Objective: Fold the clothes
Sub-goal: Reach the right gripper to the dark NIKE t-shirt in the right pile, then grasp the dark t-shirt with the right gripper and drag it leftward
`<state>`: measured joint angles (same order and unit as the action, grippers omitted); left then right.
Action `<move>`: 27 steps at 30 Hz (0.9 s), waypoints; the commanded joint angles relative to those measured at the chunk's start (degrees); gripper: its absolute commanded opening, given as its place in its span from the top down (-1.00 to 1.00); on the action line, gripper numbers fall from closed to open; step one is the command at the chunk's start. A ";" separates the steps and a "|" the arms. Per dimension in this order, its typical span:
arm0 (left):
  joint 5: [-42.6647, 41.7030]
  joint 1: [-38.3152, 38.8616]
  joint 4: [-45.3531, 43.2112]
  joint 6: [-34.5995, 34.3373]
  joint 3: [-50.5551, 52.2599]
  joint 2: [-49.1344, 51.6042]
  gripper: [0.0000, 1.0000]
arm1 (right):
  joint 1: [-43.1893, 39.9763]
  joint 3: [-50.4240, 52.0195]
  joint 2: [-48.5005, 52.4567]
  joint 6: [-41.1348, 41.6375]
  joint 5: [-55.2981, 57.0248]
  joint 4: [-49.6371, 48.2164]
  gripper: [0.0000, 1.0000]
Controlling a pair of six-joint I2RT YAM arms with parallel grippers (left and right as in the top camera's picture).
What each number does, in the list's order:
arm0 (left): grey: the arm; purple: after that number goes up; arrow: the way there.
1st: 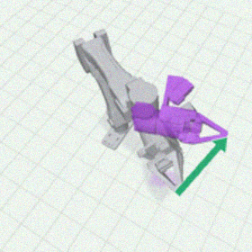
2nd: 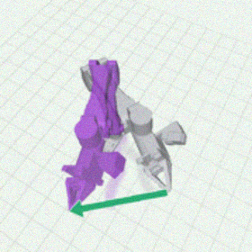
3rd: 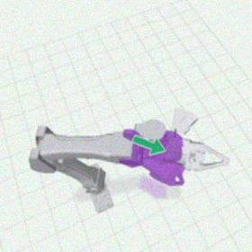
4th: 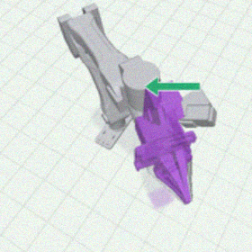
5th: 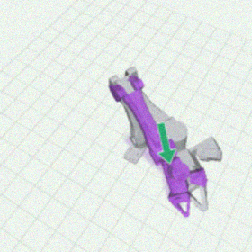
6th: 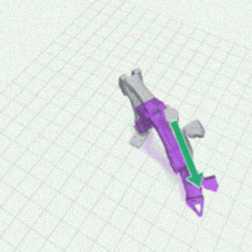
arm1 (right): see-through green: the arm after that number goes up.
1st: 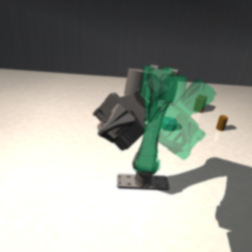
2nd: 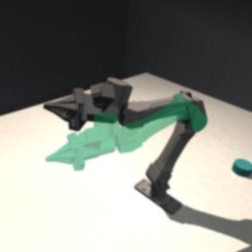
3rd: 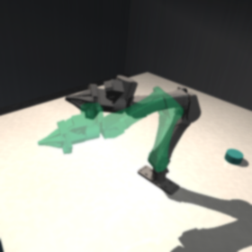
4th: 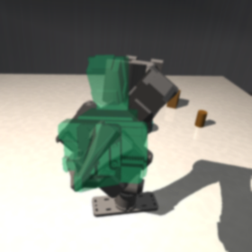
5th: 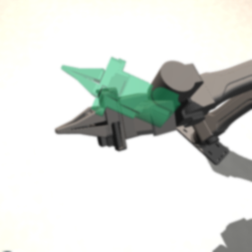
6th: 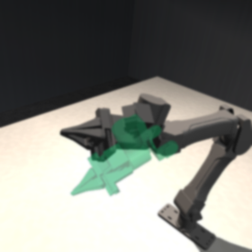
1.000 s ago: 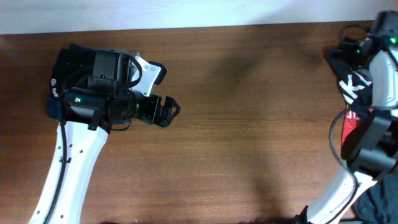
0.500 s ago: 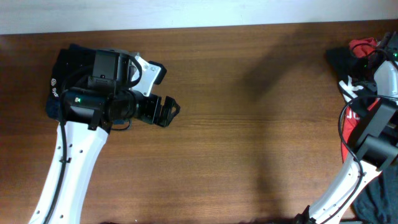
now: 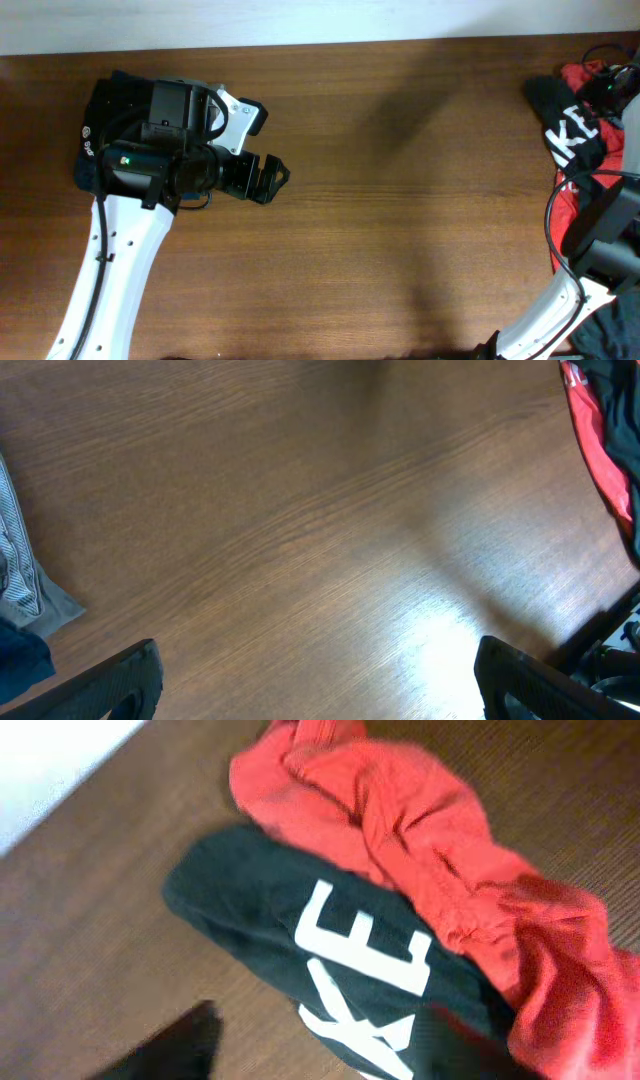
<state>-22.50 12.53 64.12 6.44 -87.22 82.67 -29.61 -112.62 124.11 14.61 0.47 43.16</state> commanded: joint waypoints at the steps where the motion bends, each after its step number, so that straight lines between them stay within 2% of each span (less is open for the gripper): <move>1: -0.20 0.07 0.04 0.98 -1.07 -0.28 -0.98 | 0.33 1.55 3.80 -0.87 4.17 -0.81 -0.55; 7: -0.22 0.07 0.24 0.96 -1.07 -0.28 -0.98 | 0.46 2.08 8.55 -0.90 4.11 -2.51 -0.88; 10: -0.22 0.07 0.24 0.96 -1.07 -0.28 -0.98 | 0.44 2.10 9.51 -0.85 4.11 -3.17 -0.86; 13: -0.22 0.07 0.24 0.96 -1.07 -0.28 -0.98 | 0.44 2.12 11.13 -0.85 4.11 -2.95 -0.75; 14: -0.22 0.07 0.26 0.96 -1.07 -0.28 -0.98 | 0.46 2.21 11.80 -0.87 4.13 -2.93 -0.70; 15: -0.22 0.07 0.26 0.94 -1.07 -0.28 -0.98 | 0.44 2.21 12.17 -0.85 4.11 -2.91 -0.54; 16: -0.22 0.07 0.26 0.96 -1.07 -0.28 -0.98 | 0.44 2.21 12.37 -0.85 4.11 -2.67 -0.19; 17: -0.22 0.07 0.28 0.96 -1.07 -0.28 -0.98 | 0.44 2.16 12.35 -0.83 4.09 -2.43 0.67; 18: -0.22 0.07 0.26 0.94 -1.07 -0.28 -0.99 | 0.44 2.03 11.98 -0.83 3.98 -2.16 0.83; 19: -0.22 0.07 0.26 0.94 -1.07 -0.28 -0.98 | 0.44 1.88 11.50 -0.83 3.63 -1.75 0.92; 24: -0.26 0.07 0.26 0.92 -1.07 -0.28 -0.98 | 0.39 0.37 3.37 -0.87 -8.57 1.81 0.92; 27: -0.98 0.07 0.02 0.48 -1.07 -0.31 -0.99 | 0.81 0.37 -2.40 -0.96 -12.17 5.97 0.92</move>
<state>-22.52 12.53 64.25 6.44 -87.22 82.67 -29.56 -110.50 131.15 13.47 -4.21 47.44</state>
